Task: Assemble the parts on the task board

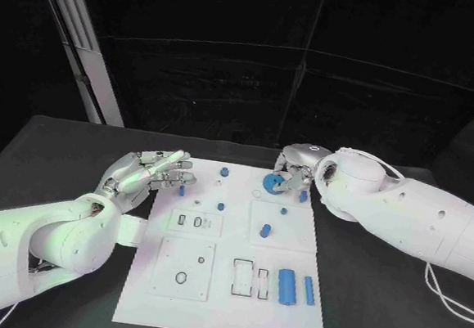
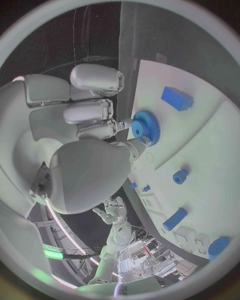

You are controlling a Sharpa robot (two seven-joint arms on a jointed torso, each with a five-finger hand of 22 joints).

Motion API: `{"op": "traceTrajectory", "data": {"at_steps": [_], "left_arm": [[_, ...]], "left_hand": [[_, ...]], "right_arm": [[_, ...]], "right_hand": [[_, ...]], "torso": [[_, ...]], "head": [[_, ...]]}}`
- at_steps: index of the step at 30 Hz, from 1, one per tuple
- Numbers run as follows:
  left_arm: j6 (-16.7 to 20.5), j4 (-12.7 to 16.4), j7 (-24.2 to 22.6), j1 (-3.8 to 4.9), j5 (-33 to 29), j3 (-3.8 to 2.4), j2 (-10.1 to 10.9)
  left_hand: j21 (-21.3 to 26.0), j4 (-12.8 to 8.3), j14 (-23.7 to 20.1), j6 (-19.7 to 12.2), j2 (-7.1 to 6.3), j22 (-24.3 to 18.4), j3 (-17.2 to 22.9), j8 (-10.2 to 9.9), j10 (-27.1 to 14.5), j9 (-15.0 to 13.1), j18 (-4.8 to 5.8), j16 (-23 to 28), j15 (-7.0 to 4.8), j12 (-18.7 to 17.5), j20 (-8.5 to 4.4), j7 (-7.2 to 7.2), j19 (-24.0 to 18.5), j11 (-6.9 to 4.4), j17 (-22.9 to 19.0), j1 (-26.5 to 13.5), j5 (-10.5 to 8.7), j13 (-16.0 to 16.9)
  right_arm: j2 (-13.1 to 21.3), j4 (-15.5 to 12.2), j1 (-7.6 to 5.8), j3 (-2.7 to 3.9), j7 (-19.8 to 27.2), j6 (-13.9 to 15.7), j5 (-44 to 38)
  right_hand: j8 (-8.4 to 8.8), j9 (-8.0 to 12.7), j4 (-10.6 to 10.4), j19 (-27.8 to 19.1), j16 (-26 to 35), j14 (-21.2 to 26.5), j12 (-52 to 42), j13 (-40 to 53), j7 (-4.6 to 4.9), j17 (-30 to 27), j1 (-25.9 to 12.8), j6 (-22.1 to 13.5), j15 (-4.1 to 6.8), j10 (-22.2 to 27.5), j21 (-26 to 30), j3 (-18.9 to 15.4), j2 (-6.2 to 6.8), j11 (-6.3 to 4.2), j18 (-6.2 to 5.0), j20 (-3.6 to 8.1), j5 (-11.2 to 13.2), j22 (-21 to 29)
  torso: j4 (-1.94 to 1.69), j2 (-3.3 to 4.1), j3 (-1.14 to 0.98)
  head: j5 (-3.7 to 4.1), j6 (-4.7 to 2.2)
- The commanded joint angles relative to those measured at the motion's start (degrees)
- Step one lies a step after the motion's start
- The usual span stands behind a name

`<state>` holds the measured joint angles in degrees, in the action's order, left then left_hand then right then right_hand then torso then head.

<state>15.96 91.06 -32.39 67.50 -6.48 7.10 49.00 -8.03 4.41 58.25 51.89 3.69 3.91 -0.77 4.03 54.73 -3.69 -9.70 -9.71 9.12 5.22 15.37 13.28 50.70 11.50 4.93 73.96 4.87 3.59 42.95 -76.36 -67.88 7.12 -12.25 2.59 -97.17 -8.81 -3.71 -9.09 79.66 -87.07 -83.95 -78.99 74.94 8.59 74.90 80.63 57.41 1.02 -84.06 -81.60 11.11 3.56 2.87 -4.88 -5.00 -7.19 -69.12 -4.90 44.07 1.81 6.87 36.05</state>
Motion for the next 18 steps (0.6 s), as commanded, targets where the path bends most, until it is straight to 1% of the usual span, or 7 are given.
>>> {"op": "traceTrajectory", "data": {"at_steps": [1,5,8,9,10,13,18], "left_arm": [[-1.0,0.1,-0.1,0.08,0.1,-0.04,0.0],[-0.9,0.1,-0.2,0.08,0.1,-0.04,-0.1],[-1.0,0.0,-0.2,0.08,0.1,-0.04,-0.1],[-1.0,0.0,-0.2,0.08,0.1,-0.04,-0.1],[-1.0,-0.1,-0.3,0.08,0.1,-0.04,-0.1],[-1.0,-0.1,-0.3,0.08,0.1,-0.04,-0.1],[-1.0,-0.1,-0.4,0.08,0.1,-0.04,0.0]], "left_hand": [[0.2,-0.5,-0.3,-0.4,0.25,-0.1,0.0,-0.4,-0.4,0.1,-0.73,0.3,0.03,-0.4,0.09,1.20,0.4,0.16,-0.1,-0.2,0.15,-0.1],[0.2,-0.5,-0.2,-0.4,0.31,-0.1,0.1,-0.4,-0.4,0.1,-0.73,0.3,0.03,-0.4,0.09,1.21,0.4,0.17,-0.1,-0.2,0.15,-0.1],[0.2,-0.6,-0.2,-0.4,0.37,-0.1,0.1,-0.4,-0.4,0.1,-0.73,0.3,0.03,-0.4,0.09,1.20,0.5,0.17,-0.1,-0.1,0.16,0.0],[0.2,-0.7,-0.2,-0.4,0.46,-0.1,0.2,-0.3,-0.4,0.1,-0.73,0.3,0.02,-0.4,0.09,1.20,0.5,0.17,-0.1,0.0,0.17,0.0],[0.3,-0.8,-0.2,-0.5,0.61,-0.1,0.4,-0.3,-0.4,0.0,-0.74,0.3,0.02,-0.4,0.09,1.19,0.5,0.16,-0.1,0.1,0.18,0.0],[0.4,-1.1,-0.1,-0.5,0.81,-0.1,0.6,-0.3,-0.4,0.0,-0.75,0.3,0.01,-0.4,0.09,1.17,0.6,0.15,-0.1,0.3,0.20,0.0],[0.4,-1.2,-0.1,-0.5,0.85,-0.1,0.7,-0.3,-0.4,0.0,-0.75,0.3,0.01,-0.4,0.09,1.17,0.6,0.15,-0.1,0.4,0.19,0.0]], "right_arm": [[0.1,-1.7,0.42,-0.31,-1.2,4.3,-1.5],[0.4,-3.7,0.50,-0.31,-2.4,8.8,-2.7],[0.7,-5.8,0.53,-0.31,-3.9,12.0,-4.1],[0.8,-6.4,0.53,-0.31,-4.3,12.8,-4.7],[0.8,-7.1,0.54,-0.31,-4.9,13.6,-5.5],[0.6,-9.0,0.69,-0.30,-6.5,15.3,-7.4],[-0.4,-11.1,1.13,-0.30,-8.2,16.0,-9.9]], "right_hand": [[-0.40,-0.5,-0.3,0.2,-0.2,-4.8,-0.2,5.4,-1.52,9.3,-0.6,2.6,0.69,-0.3,-0.5,0.6,-0.74,-0.67,0.73,0.25,-1.8,-0.3],[0.00,-0.3,-0.5,0.5,-0.2,-4.8,0.0,5.4,-1.89,9.2,-1.4,3.5,1.09,-0.3,-0.7,1.6,-0.34,-1.04,0.82,0.69,-5.7,-0.8],[0.37,-0.2,-0.6,0.7,-0.2,-4.8,0.0,5.5,-2.02,9.2,-2.0,4.0,1.24,-0.5,-0.8,2.4,0.10,-1.17,0.89,0.86,-7.6,-1.0],[0.48,-0.2,-0.7,0.7,-0.2,-4.8,0.0,5.5,-2.02,9.2,-2.2,4.0,1.26,-0.4,-0.8,2.5,0.21,-1.19,0.89,0.89,-8.0,-1.0],[0.56,-0.2,-0.7,0.7,-0.2,-4.8,0.1,5.5,-2.02,9.1,-2.4,4.1,1.26,-0.4,-0.8,2.6,0.33,-1.19,0.89,0.90,-8.2,-1.0],[0.68,-0.2,-0.8,0.8,-0.2,-4.8,0.1,5.5,-2.01,9.2,-2.6,4.1,1.27,-0.4,-0.8,2.7,0.58,-1.20,0.91,0.92,-8.3,-1.1],[0.82,-0.2,-0.8,0.9,-0.1,-4.7,0.2,5.5,-2.05,9.1,-2.9,4.3,1.29,-0.5,-0.9,2.9,0.92,-1.22,0.97,0.94,-8.5,-1.4]], "torso": [[0.05,-0.08,0.00],[-0.01,-0.13,0.02],[-0.03,-0.22,0.07],[-0.02,-0.23,0.11],[-0.01,-0.21,0.11],[0.00,-0.23,0.12],[-0.04,-0.29,0.21]], "head": [[-0.11,0.02],[-0.14,-0.05],[-0.18,-0.07],[-0.21,-0.08],[-0.25,-0.22],[-0.41,-0.31],[-0.68,-0.21]]}}
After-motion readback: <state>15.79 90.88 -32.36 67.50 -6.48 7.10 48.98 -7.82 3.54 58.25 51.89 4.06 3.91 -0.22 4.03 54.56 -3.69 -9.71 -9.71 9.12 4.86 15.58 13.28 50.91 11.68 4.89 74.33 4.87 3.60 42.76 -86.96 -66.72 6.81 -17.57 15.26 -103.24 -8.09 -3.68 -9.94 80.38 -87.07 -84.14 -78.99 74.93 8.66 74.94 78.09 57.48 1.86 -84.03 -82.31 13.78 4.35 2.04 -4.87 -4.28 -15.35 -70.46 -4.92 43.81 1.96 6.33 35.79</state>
